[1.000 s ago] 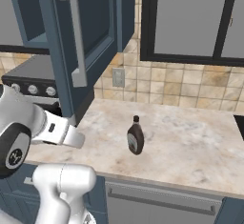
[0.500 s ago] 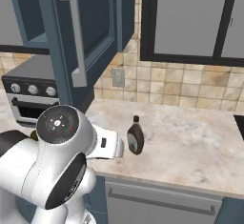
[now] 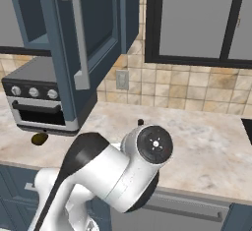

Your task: There are various items on the counter. Only move the condiments/shakers into the cabinet.

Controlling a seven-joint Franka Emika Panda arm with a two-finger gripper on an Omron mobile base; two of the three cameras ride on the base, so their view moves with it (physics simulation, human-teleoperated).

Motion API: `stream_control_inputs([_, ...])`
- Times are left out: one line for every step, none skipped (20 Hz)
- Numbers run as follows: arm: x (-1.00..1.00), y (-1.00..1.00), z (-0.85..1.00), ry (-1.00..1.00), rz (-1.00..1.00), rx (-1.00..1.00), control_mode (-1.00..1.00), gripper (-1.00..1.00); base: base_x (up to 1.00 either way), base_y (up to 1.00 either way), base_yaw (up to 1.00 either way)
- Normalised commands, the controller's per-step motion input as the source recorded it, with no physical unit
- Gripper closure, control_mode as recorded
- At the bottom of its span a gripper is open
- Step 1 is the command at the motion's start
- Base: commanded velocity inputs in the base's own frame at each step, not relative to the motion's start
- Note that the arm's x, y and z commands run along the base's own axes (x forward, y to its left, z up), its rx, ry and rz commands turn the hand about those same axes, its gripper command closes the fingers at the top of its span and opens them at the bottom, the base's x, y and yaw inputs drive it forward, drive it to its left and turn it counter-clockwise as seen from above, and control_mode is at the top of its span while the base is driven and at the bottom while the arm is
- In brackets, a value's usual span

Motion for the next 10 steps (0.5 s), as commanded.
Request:
stream_control_inputs([0.82,-0.48,-0.23,-0.01,0.20,0.07,-1.00,-1.00,0.00,0.00,0.00])
stream_control_inputs([0.88,-0.42,-0.24,-0.01,0.19,0.13,-1.00,-1.00,0.00,0.00,0.00])
stream_control_inputs([0.84,-0.38,-0.31,-0.01,0.19,0.12,-1.00,-1.00,0.00,0.00,0.00])
stream_control_inputs([0.75,-0.34,-0.34,-0.04,0.19,0.13,-1.00,-1.00,0.00,0.00,0.00])
stream_control_inputs([0.71,-0.29,-0.36,-0.06,0.19,0.16,-1.00,-1.00,0.00,0.00,0.00])
stream_control_inputs([0.71,-0.24,-0.38,-0.04,0.20,0.17,-1.00,-1.00,0.00,0.00,0.00])
stream_control_inputs([0.68,-0.25,-0.39,-0.03,0.20,0.18,-1.00,-1.00,0.00,0.00,0.00])
stream_control_inputs([0.72,-0.19,-0.36,0.00,0.18,0.22,-1.00,-1.00,0.00,0.00,0.00])
stream_control_inputs([0.64,-0.18,-0.41,0.00,0.18,0.20,-1.00,-1.00,0.00,0.00,0.00])
stream_control_inputs([0.61,-0.16,-0.43,-0.01,0.17,0.18,-1.00,-1.00,0.00,0.00,0.00])
